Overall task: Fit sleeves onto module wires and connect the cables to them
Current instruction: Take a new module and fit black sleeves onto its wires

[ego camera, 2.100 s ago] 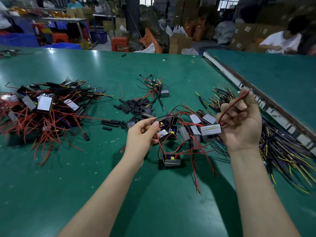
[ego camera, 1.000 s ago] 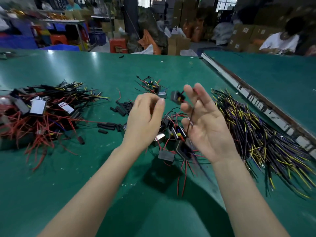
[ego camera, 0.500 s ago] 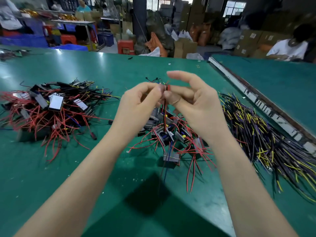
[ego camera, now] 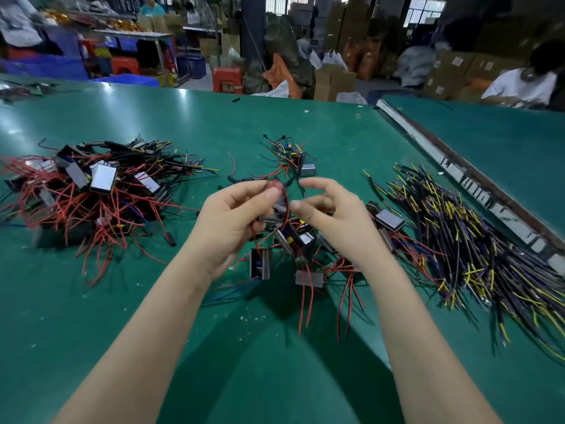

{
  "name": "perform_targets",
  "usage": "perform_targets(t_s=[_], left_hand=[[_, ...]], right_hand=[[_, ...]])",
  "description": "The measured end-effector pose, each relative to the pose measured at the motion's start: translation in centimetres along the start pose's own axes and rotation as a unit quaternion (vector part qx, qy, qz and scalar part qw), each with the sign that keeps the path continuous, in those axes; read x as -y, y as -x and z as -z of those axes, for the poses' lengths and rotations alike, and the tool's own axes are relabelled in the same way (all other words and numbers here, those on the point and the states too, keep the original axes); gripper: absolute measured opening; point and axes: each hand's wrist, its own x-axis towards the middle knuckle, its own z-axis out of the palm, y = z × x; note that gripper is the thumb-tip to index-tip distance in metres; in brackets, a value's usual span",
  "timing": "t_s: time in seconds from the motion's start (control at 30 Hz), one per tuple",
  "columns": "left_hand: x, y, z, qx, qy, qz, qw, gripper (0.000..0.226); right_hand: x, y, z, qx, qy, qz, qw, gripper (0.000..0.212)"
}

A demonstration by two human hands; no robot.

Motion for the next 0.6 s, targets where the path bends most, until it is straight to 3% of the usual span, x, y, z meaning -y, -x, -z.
perform_targets(t_s=[0.07, 0.13, 0.2, 0.3, 0.37, 0.43, 0.53, 0.6], left_hand=[[0.1, 0.0, 0.9, -0.031, 0.069, -0.018, 0.997, 0.014], [0.1, 0.0, 2.2, -0.037, 0.134, -0.023, 0.99, 0.02], [0.3, 0.2, 3.4, -0.051, 0.179, -0.007, 0.983, 0.025], [0.4, 0.3, 4.5, -0.049, 0.2, -0.005, 0.979, 0.024], [0.2, 0.4, 4.7, -0.02, 0.205, 0.002, 0.979, 0.021], [0.2, 0.5, 5.0, -0.002, 0.19, 0.005, 0.982, 0.033], [0.5, 0.6, 5.1, -0.019, 0.157, -0.004, 0.987, 0.028], [0.8, 0.6, 4.9, -0.031, 0.125, -0.015, 0.992, 0.038]], right_hand=[[-2.0, -0.2, 0.1, 0.008, 0.16, -0.011, 0.987, 0.045], [-3.4, -0.3, -0.4, 0.04, 0.34, -0.034, 0.939, 0.049], [-4.1, -0.6, -1.2, 0.038, 0.406, -0.054, 0.912, 0.042], [-4.2, -0.9, -1.4, -0.02, 0.343, -0.027, 0.939, 0.029], [-3.7, -0.7, -0.6, -0.076, 0.227, -0.012, 0.971, 0.027], [-3.1, -0.4, 0.6, -0.138, 0.122, 0.007, 0.983, 0.019], [-2.7, -0.2, 2.7, -0.262, 0.037, 0.006, 0.964, 0.019], [-2.9, -0.4, 4.0, -0.329, 0.064, -0.018, 0.942, 0.024]])
